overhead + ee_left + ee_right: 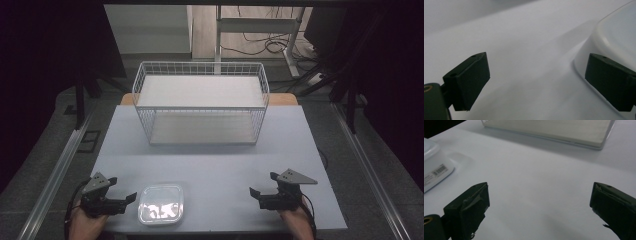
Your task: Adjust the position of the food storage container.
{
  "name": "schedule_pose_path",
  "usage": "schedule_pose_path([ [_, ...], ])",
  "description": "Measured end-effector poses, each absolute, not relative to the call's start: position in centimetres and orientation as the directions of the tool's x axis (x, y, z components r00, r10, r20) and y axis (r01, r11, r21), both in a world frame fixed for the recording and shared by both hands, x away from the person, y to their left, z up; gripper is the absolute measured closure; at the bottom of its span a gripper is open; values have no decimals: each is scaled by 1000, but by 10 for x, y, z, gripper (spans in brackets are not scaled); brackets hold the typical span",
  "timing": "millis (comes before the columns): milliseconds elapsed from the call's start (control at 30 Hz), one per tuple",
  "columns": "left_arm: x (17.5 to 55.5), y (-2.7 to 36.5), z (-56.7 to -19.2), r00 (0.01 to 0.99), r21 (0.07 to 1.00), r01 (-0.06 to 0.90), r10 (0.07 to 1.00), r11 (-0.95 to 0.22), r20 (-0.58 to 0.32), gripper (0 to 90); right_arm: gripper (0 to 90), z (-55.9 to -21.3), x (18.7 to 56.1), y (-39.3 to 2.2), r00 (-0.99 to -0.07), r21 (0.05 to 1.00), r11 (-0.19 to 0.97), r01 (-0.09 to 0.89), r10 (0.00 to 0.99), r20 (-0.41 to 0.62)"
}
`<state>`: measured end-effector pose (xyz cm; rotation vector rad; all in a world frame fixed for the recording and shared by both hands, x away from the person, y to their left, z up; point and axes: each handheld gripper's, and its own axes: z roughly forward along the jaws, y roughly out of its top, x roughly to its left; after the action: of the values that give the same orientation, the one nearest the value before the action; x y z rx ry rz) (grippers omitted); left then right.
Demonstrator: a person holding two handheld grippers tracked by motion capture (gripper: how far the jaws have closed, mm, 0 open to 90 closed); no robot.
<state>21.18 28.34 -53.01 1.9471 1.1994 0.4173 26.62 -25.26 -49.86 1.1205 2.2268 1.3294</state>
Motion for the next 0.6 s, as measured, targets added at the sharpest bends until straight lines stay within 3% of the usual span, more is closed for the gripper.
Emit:
schedule_pose_path([
  [200, 212, 284, -531, 508, 766, 602, 849, -226, -148, 54, 0, -509, 272, -254, -578, 827, 251, 503, 809, 107],
  [400, 212, 282, -531, 516, 753, 613, 843, -241, -151, 44, 0, -509, 271, -251, -587, 822, 294, 487, 807, 59],
  [600, 210, 282, -527, 557, 749, 619, 805, -236, -206, 77, 0, -507, 271, -253, -588, 814, 280, 508, 804, 90],
])
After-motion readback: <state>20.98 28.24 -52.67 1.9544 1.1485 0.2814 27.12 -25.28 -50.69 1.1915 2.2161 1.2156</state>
